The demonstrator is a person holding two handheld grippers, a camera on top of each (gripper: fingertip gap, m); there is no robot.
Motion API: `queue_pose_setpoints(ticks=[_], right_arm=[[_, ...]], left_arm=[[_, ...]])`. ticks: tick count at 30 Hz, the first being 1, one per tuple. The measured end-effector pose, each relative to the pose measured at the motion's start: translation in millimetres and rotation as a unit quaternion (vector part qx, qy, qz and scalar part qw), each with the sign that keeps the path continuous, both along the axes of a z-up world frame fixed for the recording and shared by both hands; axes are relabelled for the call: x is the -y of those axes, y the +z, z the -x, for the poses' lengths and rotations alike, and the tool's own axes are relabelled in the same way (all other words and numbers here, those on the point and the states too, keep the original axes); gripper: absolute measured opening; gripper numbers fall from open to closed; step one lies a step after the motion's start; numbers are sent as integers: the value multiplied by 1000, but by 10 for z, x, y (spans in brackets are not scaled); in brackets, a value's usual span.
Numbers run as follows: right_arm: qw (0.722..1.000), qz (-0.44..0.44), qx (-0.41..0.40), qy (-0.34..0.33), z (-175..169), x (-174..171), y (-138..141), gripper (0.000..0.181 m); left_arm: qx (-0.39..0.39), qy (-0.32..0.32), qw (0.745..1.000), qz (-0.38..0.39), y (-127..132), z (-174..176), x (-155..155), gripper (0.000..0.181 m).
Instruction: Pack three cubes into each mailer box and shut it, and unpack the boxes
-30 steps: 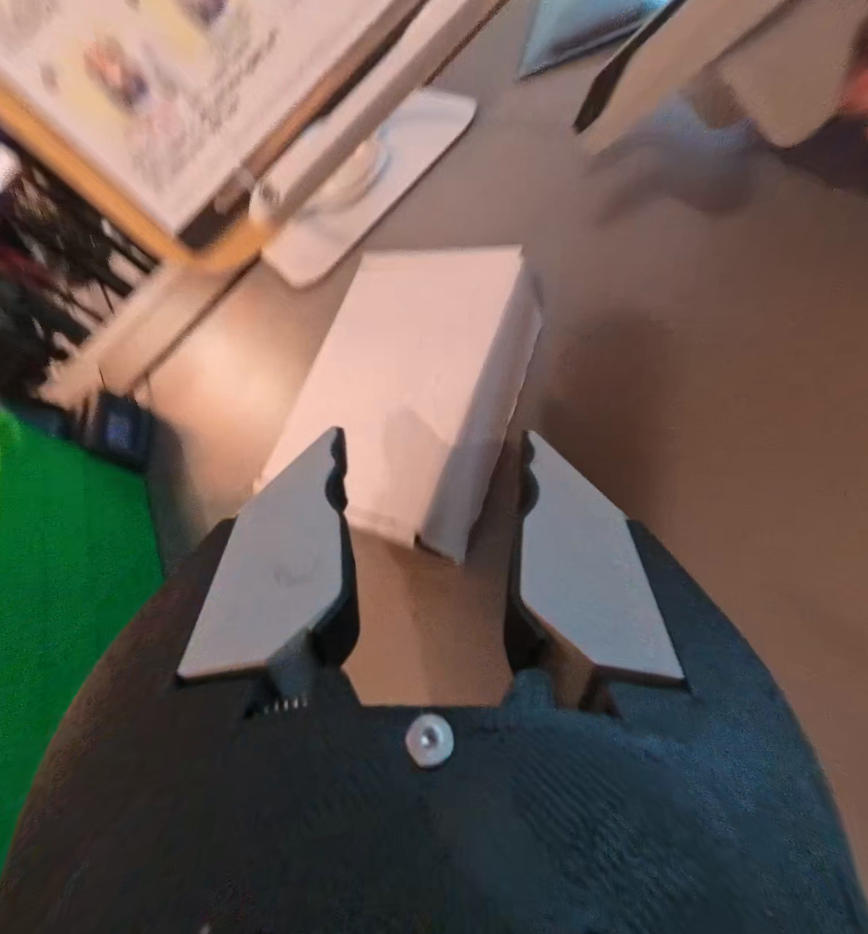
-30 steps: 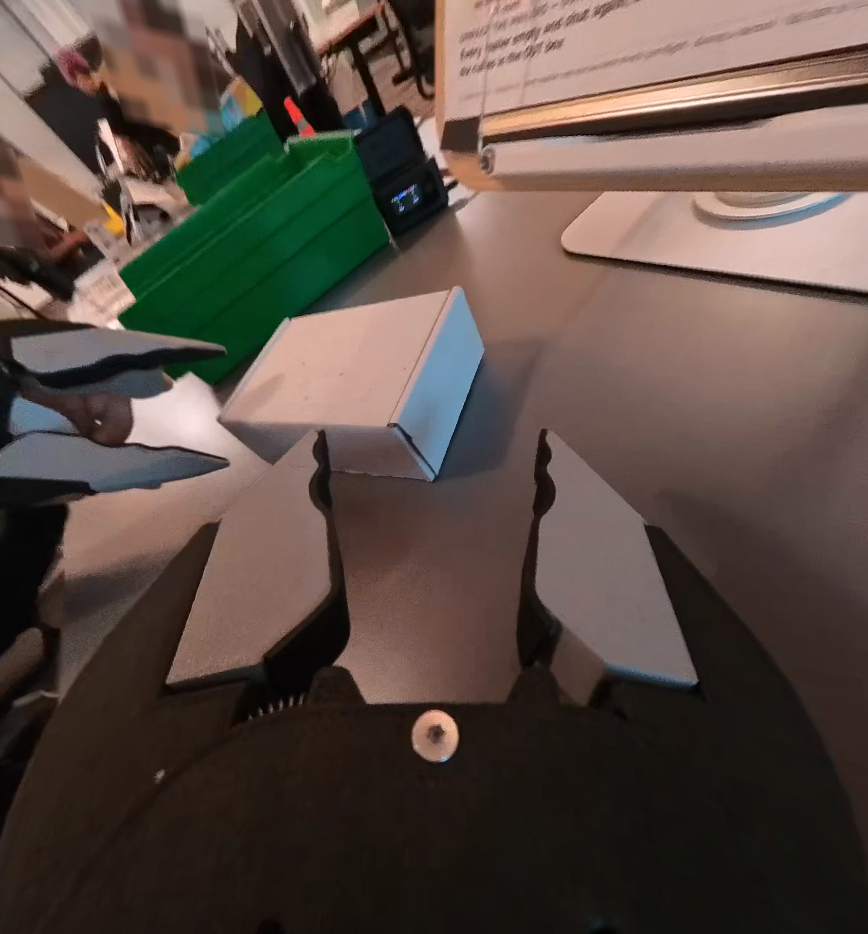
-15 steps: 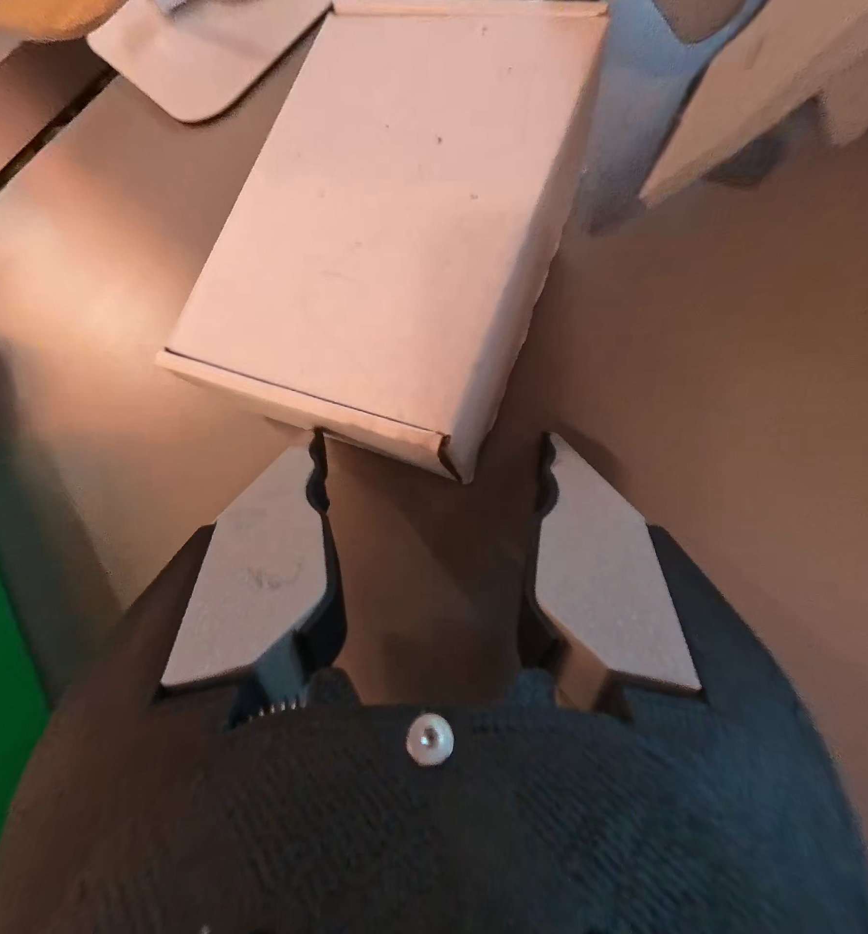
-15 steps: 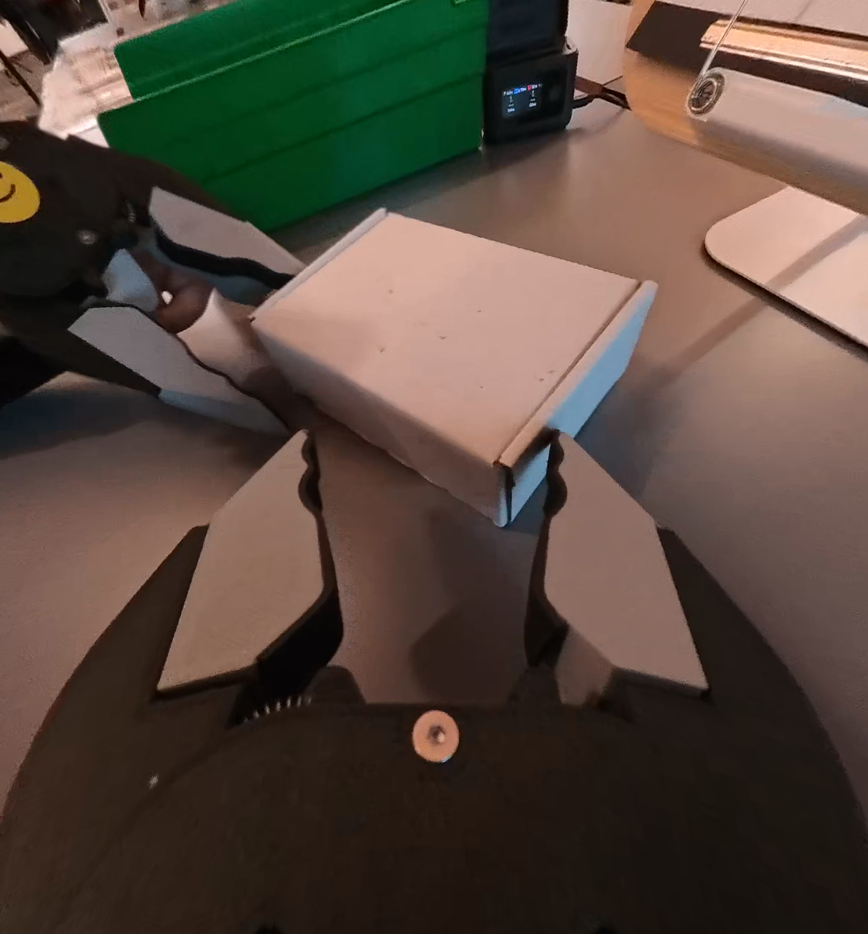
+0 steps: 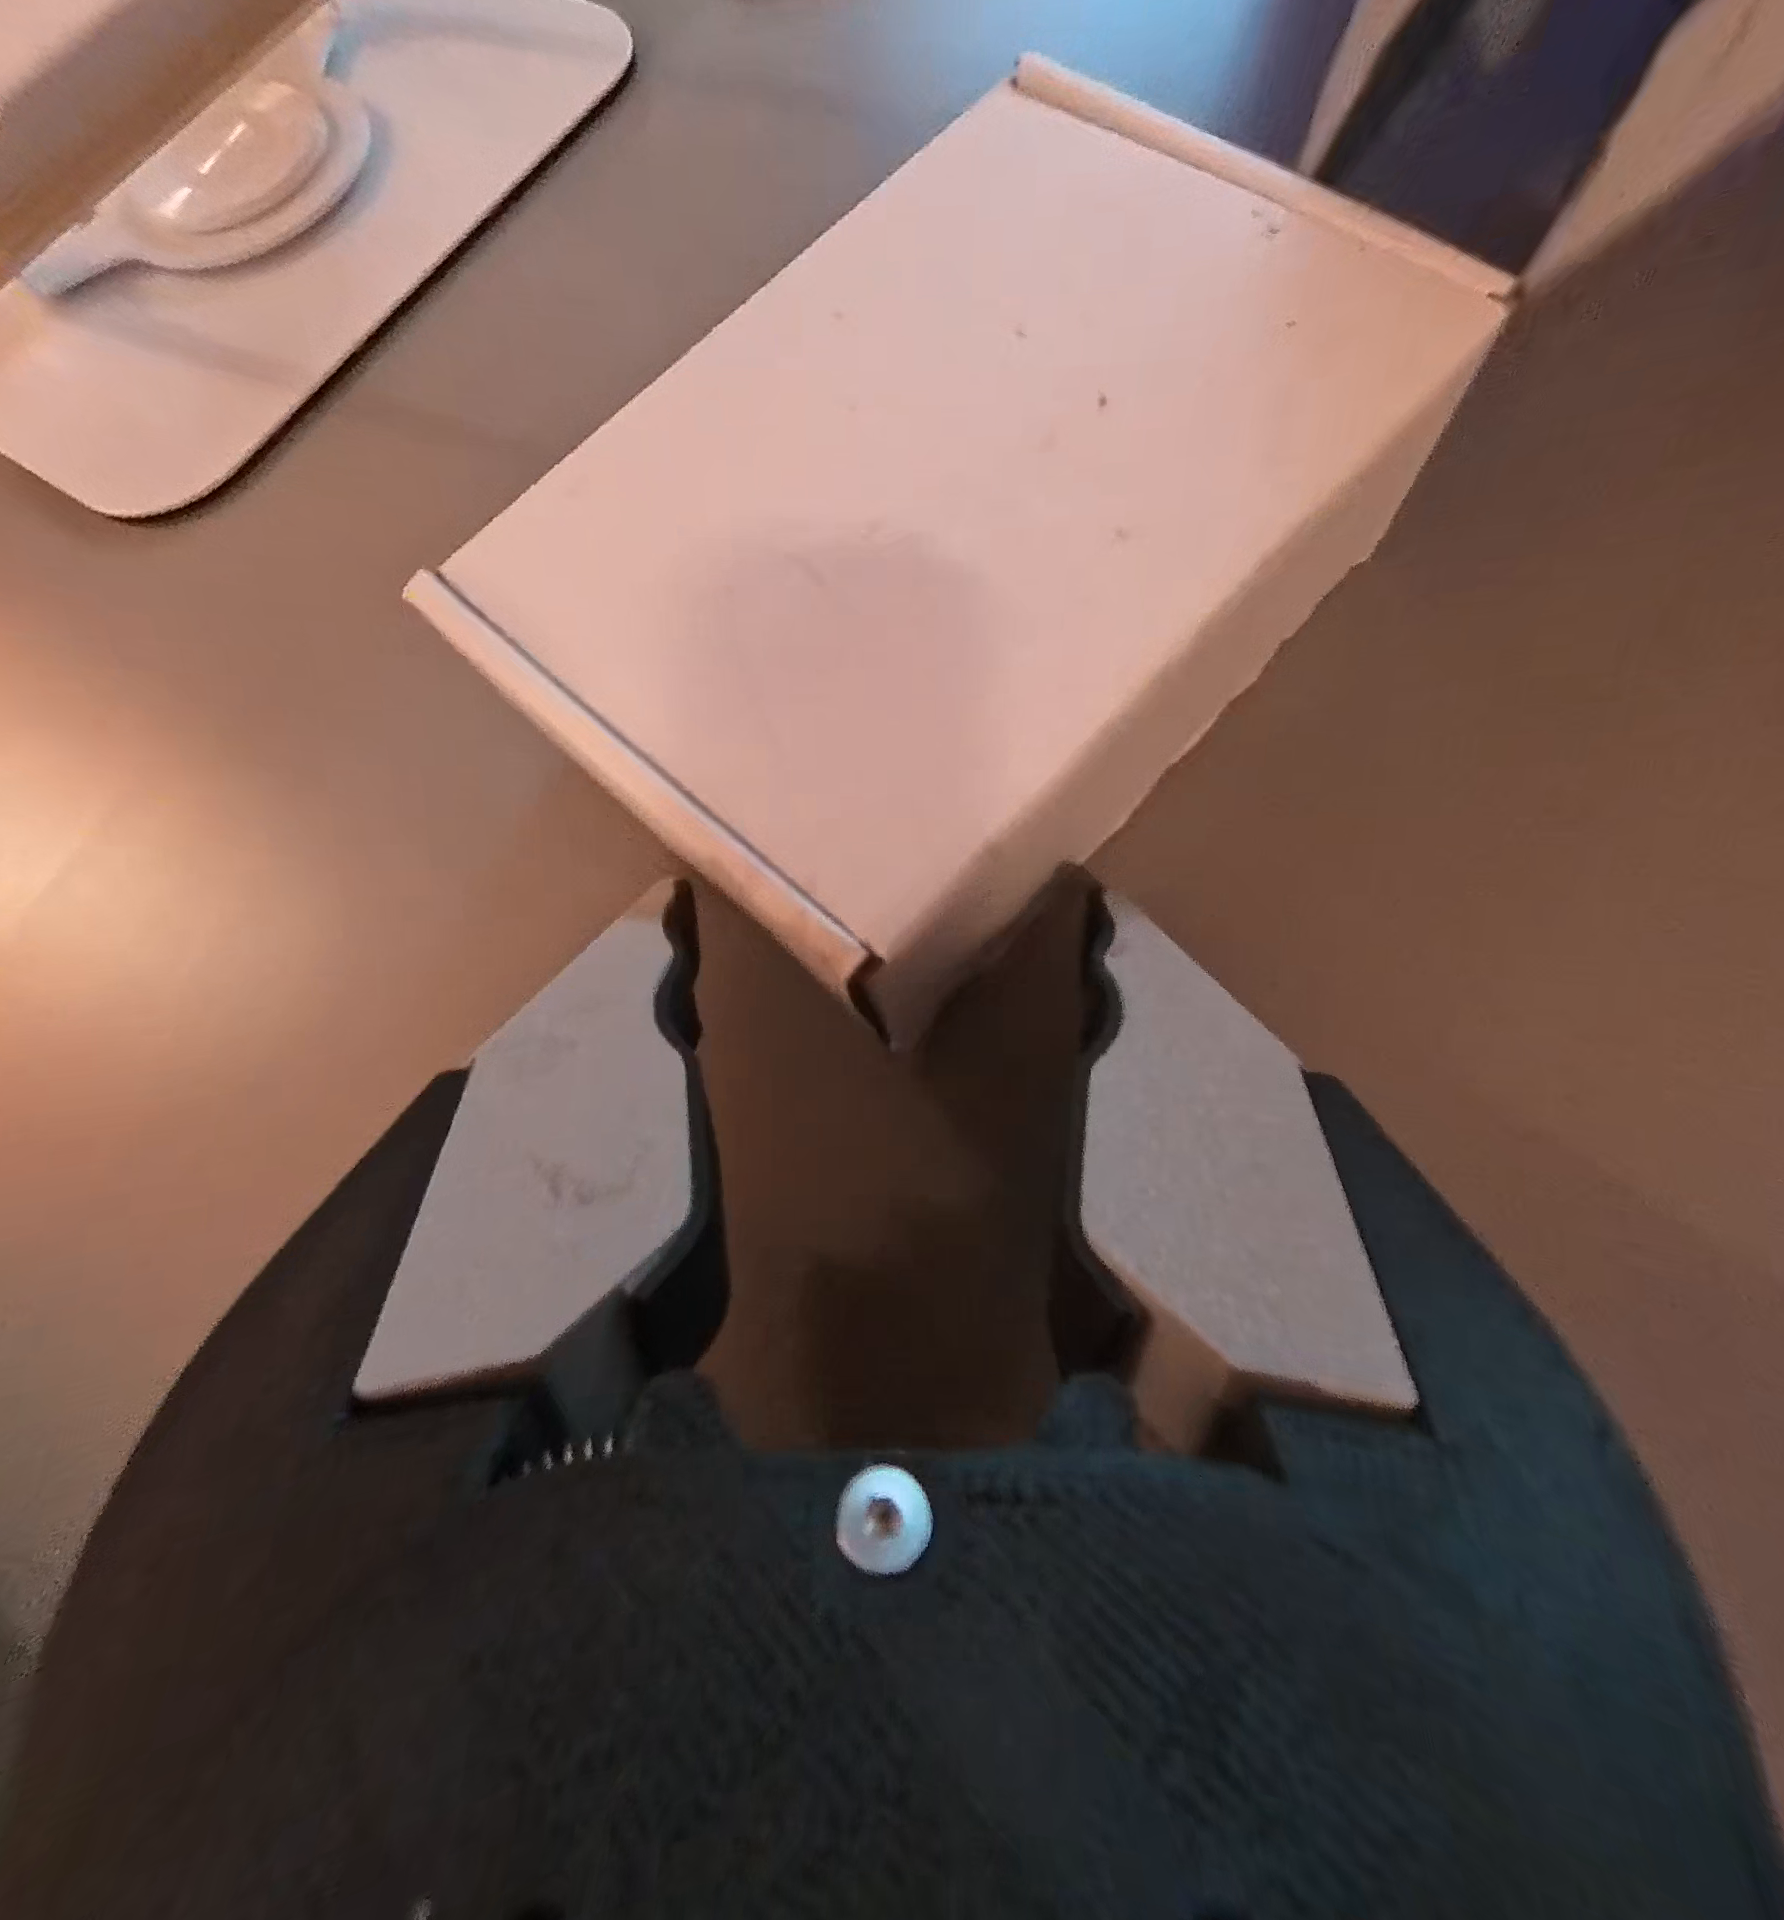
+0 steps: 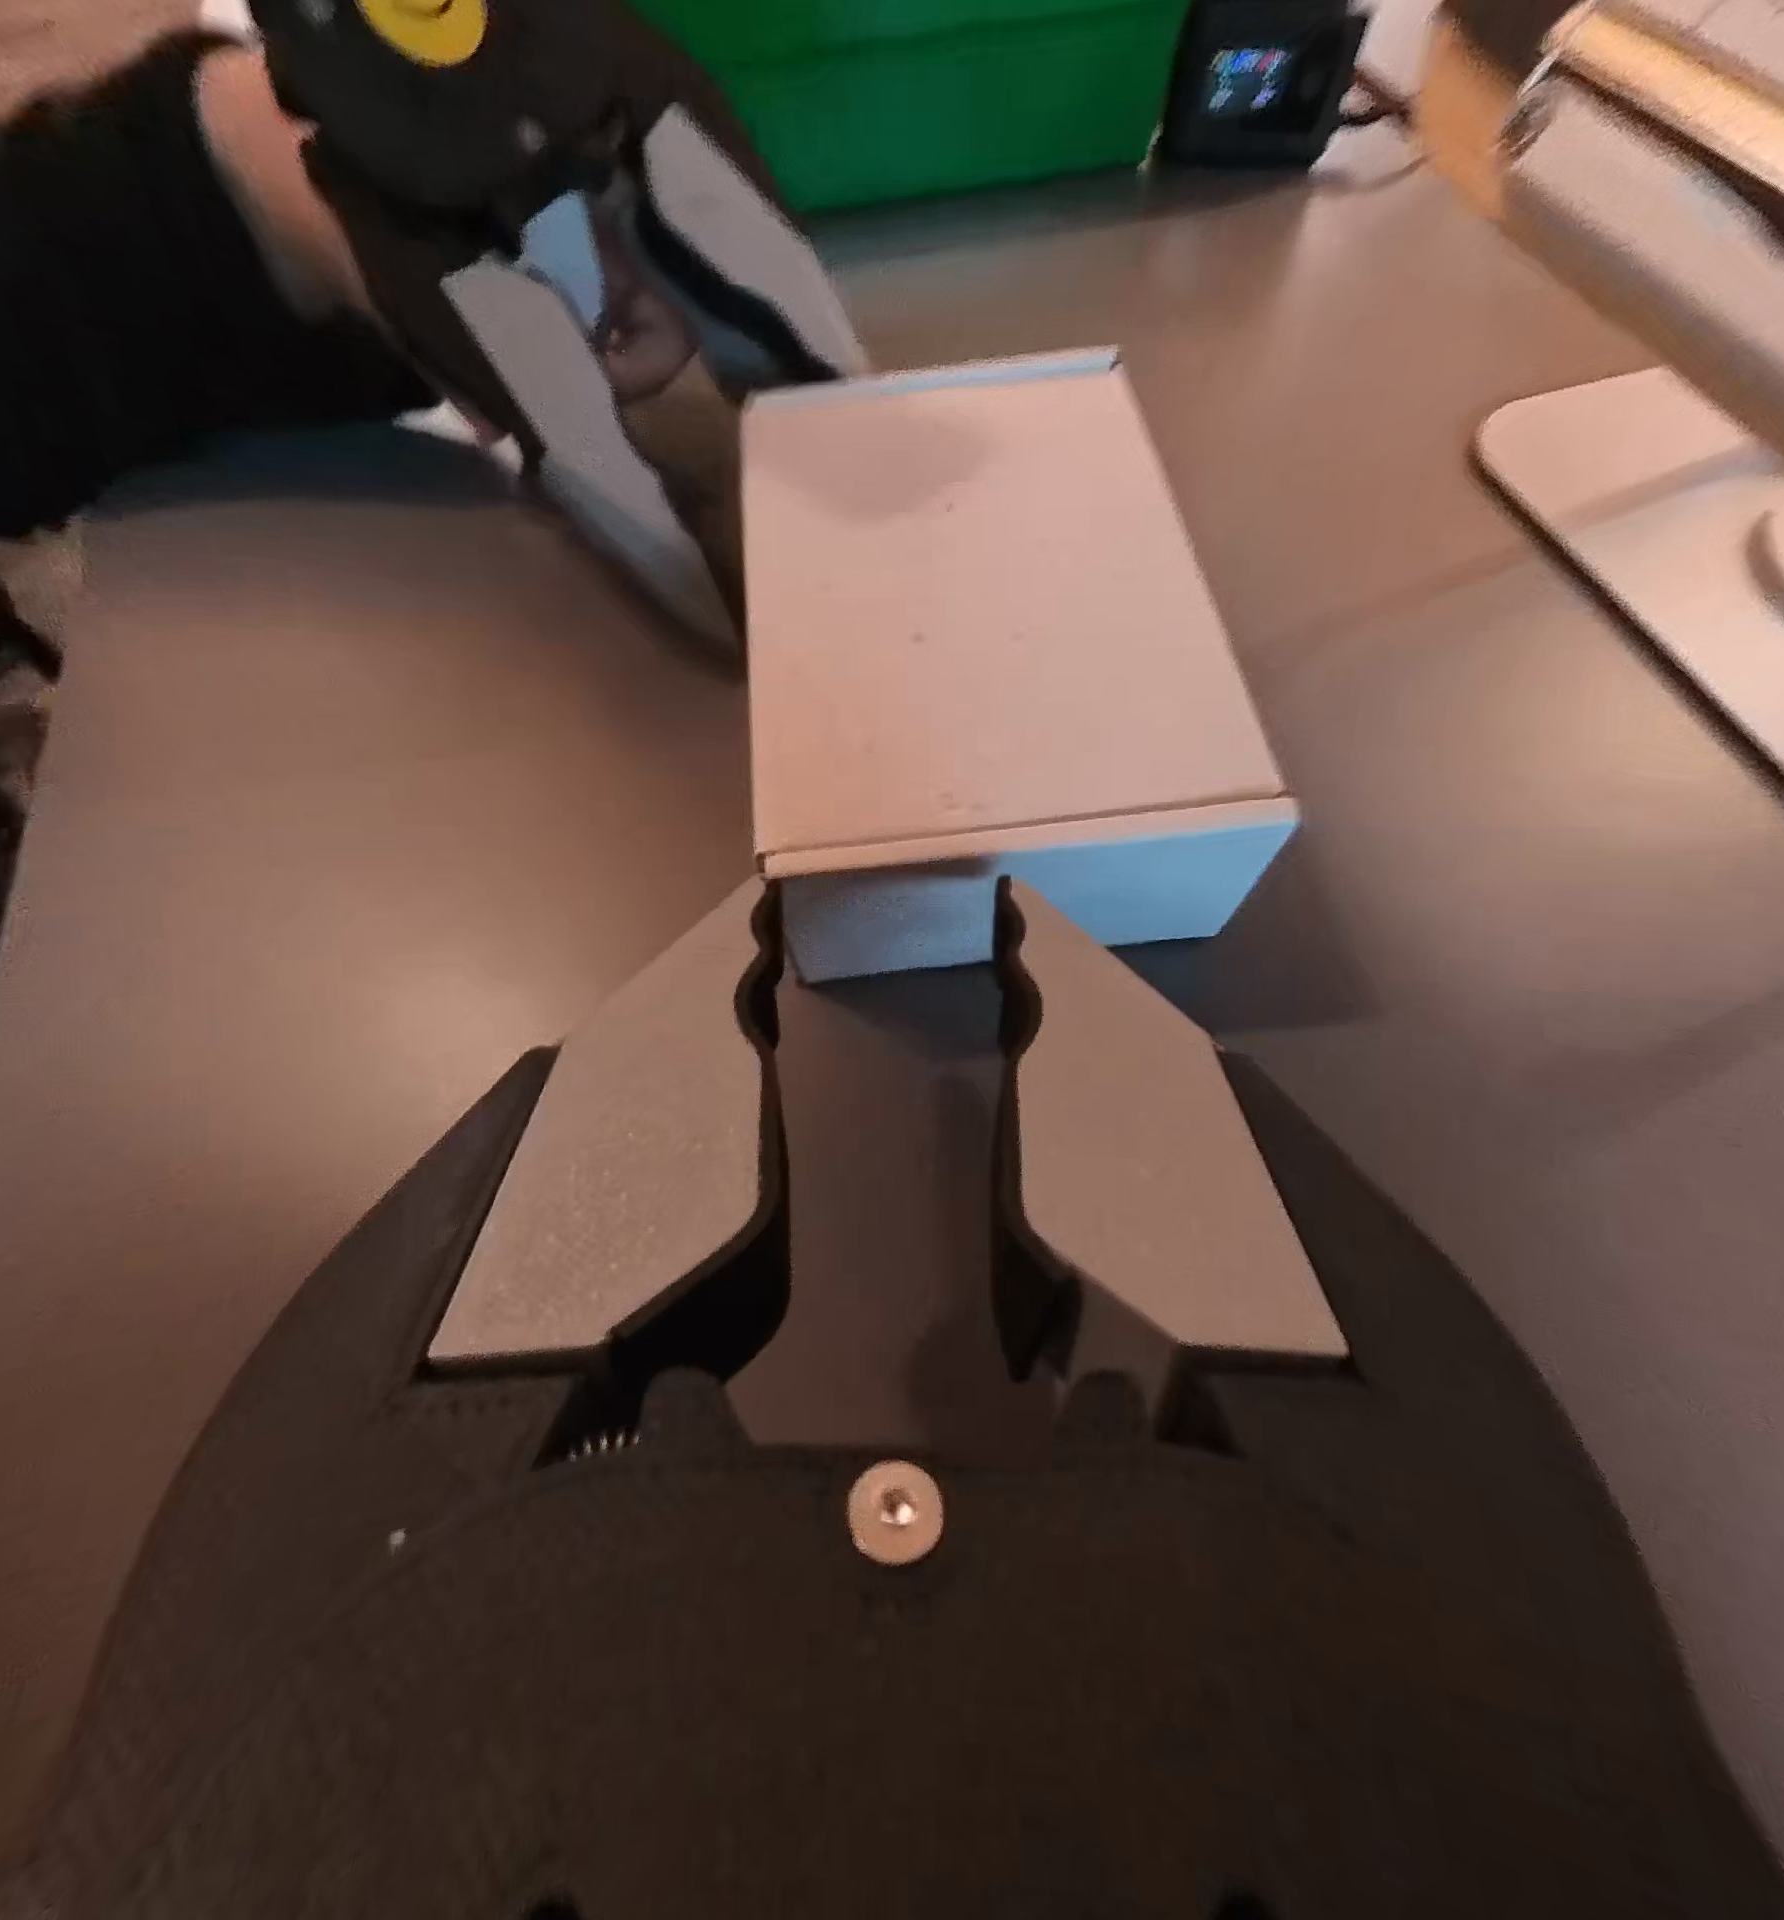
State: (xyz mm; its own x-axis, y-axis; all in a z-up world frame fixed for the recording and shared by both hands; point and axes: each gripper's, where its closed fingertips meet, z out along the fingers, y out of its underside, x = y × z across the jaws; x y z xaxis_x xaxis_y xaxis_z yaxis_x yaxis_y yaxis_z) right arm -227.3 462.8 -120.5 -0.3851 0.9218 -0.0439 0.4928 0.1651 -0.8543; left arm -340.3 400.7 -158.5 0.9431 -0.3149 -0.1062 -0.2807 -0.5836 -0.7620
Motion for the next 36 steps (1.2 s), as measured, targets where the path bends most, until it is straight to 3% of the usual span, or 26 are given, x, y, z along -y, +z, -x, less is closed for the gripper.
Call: queue_pose_setpoints(ticks=[3, 11, 15, 22, 27, 31, 36], right_arm=[[998, 33, -37, -46, 74, -106, 184, 43], [987, 72, -34, -142, 243, -254, 174, 50], [983, 54, -28, -174, 262, -327, 112, 50], [979, 62, -24, -195, 288, -398, 48, 52], [979, 30, -48, -194, 310, -382, 111, 56], [978, 29, -63, -195, 291, -368, 186, 56], [970, -3, -115, -214, 258, -427, 293, 52]], left_arm=[[0, 20, 998, -55, 187, 67, 84, 65], [80, 16, 993, -89, 468, -30, 171, 50], [58, 41, 995, -74, 382, 112, 176, 51], [40, 28, 997, -67, 267, 84, 130, 49], [0, 7, 997, -83, 257, 20, 125, 42], [18, 4, 997, -71, 204, 18, 111, 50], [23, -18, 995, -90, 261, -96, 96, 40]])
